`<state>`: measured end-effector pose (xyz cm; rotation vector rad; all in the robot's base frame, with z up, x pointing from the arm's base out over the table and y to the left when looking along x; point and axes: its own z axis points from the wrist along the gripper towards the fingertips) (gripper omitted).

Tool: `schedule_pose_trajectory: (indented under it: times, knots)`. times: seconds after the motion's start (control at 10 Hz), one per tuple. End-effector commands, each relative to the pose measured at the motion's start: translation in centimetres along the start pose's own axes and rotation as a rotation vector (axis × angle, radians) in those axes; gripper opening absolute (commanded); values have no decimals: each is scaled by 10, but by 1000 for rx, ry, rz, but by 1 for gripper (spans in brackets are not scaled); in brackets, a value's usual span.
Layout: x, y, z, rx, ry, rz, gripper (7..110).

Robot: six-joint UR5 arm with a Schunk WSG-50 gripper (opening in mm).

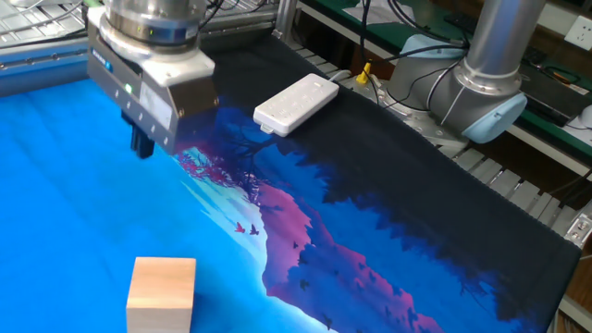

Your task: Use the gripper to push the small block from left to right

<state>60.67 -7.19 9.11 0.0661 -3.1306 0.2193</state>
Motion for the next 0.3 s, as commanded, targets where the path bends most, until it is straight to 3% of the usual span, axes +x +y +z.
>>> schedule_pose_trajectory:
  times: [0.0, 0.2]
  knots:
    - [12, -5, 0, 10, 28, -4, 7]
    - [11, 0, 2, 4, 25, -30, 7]
